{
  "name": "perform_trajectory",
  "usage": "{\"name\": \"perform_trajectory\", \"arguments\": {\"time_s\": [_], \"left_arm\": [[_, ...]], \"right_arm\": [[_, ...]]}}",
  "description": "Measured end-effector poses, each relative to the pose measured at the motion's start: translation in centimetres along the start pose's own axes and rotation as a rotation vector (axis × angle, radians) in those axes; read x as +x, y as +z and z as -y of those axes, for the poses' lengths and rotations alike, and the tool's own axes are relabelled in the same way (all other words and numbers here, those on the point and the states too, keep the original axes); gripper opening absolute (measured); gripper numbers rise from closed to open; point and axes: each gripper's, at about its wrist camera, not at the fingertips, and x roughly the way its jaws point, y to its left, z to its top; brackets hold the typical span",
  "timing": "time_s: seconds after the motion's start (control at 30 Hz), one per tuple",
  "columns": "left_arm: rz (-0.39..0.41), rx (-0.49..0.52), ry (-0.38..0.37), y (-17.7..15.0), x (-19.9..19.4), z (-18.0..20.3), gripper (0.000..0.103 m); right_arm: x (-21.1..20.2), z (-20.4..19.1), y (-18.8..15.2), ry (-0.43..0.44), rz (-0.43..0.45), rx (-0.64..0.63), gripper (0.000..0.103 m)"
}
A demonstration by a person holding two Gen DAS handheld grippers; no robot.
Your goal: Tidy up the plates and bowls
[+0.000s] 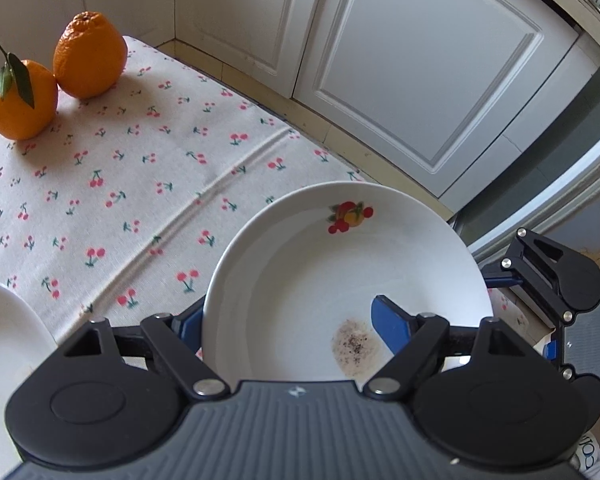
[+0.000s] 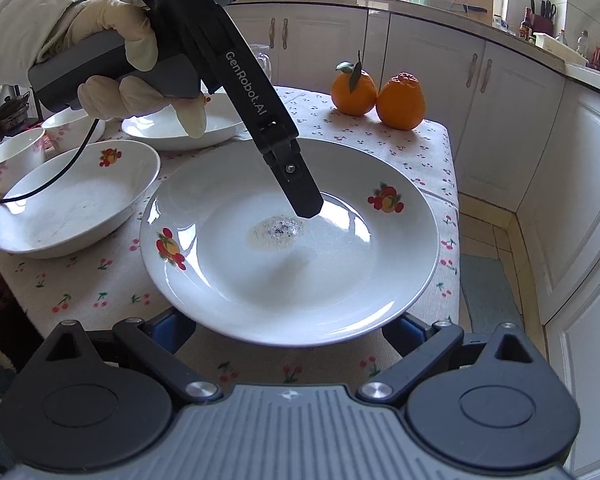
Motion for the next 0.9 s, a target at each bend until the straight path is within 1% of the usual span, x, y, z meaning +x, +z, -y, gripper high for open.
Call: {"name": "perform_trajectory", "arguments": {"time_s": [0.17,0.43,0.9], "left_arm": [[0.01,-0.011,0.004,1.4,1.0,-1.3,0.082],[0.027,-0.003,0.004,3.1,2.3,-2.2,0.082],[0.04,-0.021,0.01,4.3,3.5,-3.2,0.082]], "right_arm": [[1.4,1.2,0.9,0.0,0.004,0.007,0.1],[2.9,2.8,1.6,-0.015,0.0,0.02,0.1],[3.7,4.1,1.9,-0.018,0.013,0.072,0.1]]}}
